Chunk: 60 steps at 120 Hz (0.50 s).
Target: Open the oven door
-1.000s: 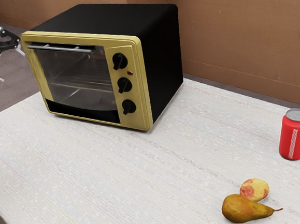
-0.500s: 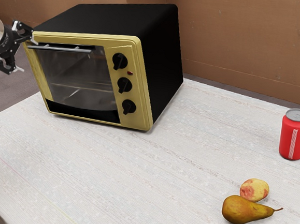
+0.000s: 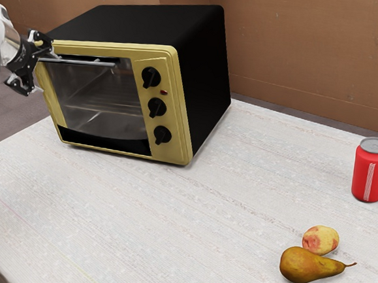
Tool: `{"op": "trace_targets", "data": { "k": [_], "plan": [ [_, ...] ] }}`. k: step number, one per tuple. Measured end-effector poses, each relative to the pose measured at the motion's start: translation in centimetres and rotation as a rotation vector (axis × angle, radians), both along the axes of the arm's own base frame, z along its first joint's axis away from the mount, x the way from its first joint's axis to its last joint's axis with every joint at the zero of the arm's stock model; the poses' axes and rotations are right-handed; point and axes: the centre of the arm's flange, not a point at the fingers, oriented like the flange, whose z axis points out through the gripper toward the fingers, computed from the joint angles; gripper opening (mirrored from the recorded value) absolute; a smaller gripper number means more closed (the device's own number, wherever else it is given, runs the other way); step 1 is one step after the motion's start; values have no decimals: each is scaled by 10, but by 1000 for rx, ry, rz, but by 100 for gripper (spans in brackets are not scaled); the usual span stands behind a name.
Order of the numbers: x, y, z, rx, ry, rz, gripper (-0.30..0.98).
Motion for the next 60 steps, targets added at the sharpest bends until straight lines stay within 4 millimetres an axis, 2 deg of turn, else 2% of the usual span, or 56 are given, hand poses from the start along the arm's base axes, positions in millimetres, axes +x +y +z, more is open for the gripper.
{"op": "trace_targets", "data": {
  "k": [21, 60],
  "plan": [
    [12, -3, -3, -2, -8, -3, 68],
    [20, -2, -5, -1, -24, 5, 68]
  ]
}}
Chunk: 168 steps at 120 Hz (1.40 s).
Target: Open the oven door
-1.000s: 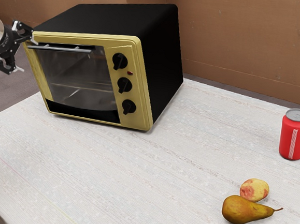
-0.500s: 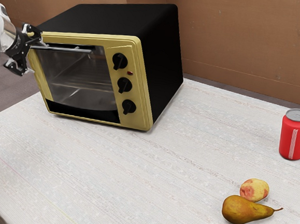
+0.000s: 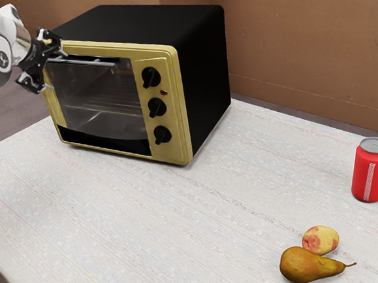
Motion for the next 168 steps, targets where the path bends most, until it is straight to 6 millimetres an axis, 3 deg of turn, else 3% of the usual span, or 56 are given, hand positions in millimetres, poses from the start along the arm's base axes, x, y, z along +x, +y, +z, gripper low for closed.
{"op": "trace_targets", "data": {
  "k": [46, 68, 82, 96, 119, 127, 134, 136, 141, 143, 147, 150, 159, 168],
  "plan": [
    [9, -2, -14, -15, 5, -1, 68],
    [4, -2, -30, -33, 26, 11, 68],
    [-22, -12, -30, -36, 28, 25, 69],
    [-63, -26, -39, -41, 42, 39, 68],
    [-170, -59, -66, -15, 76, 122, 68],
    [-188, -81, -65, 27, 77, 131, 68],
    [-173, -108, -55, 81, 83, 85, 68],
    [-163, -120, -34, 114, 77, 54, 68],
    [-110, -170, 62, 199, 51, -104, 68],
    [-90, -195, 91, 211, 51, -178, 68],
    [-57, -254, 129, 203, 60, -338, 68],
    [-44, -285, 147, 192, 77, -421, 68],
    [-34, -350, 154, 191, 202, -608, 68],
    [-37, -414, 126, 203, 357, -785, 68]
  ]
}}
